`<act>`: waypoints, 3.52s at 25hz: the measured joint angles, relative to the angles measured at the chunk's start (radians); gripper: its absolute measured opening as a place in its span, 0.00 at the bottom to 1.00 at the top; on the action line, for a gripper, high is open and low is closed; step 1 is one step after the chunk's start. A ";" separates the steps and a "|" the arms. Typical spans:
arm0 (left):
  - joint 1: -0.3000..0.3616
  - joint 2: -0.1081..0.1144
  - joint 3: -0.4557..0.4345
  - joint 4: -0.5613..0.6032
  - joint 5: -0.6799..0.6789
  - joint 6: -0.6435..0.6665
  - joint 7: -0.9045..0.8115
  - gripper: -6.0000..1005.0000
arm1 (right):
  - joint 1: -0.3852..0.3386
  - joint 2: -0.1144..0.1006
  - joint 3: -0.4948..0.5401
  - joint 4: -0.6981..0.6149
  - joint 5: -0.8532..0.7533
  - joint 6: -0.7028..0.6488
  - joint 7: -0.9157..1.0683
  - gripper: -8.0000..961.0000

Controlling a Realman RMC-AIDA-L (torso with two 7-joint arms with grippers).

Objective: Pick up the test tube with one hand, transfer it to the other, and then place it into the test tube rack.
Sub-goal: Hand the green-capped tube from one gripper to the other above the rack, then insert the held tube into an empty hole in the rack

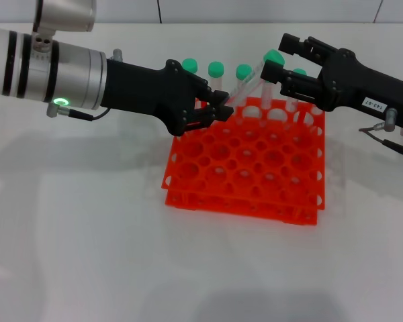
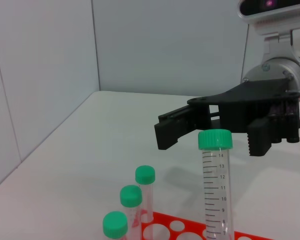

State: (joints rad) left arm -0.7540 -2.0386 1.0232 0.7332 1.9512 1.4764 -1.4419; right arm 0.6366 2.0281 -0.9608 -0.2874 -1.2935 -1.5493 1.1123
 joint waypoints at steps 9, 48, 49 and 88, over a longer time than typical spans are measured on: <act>-0.002 -0.002 0.000 0.000 0.000 -0.005 0.000 0.20 | 0.002 0.000 -0.010 0.002 0.008 -0.002 -0.014 0.84; -0.004 -0.018 0.004 0.000 0.001 -0.023 -0.002 0.21 | 0.037 0.000 -0.051 0.032 0.038 -0.015 -0.030 0.28; -0.004 -0.020 0.005 0.000 0.003 -0.031 -0.004 0.21 | 0.037 0.000 -0.050 0.032 0.038 -0.015 -0.030 0.28; 0.294 -0.034 0.001 0.714 0.076 0.125 -0.591 0.89 | 0.039 -0.017 -0.128 -0.092 0.031 0.024 0.025 0.29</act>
State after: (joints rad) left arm -0.4598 -2.0729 1.0244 1.4473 2.0273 1.6018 -2.0328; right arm 0.6755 2.0110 -1.0884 -0.3791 -1.2629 -1.5254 1.1370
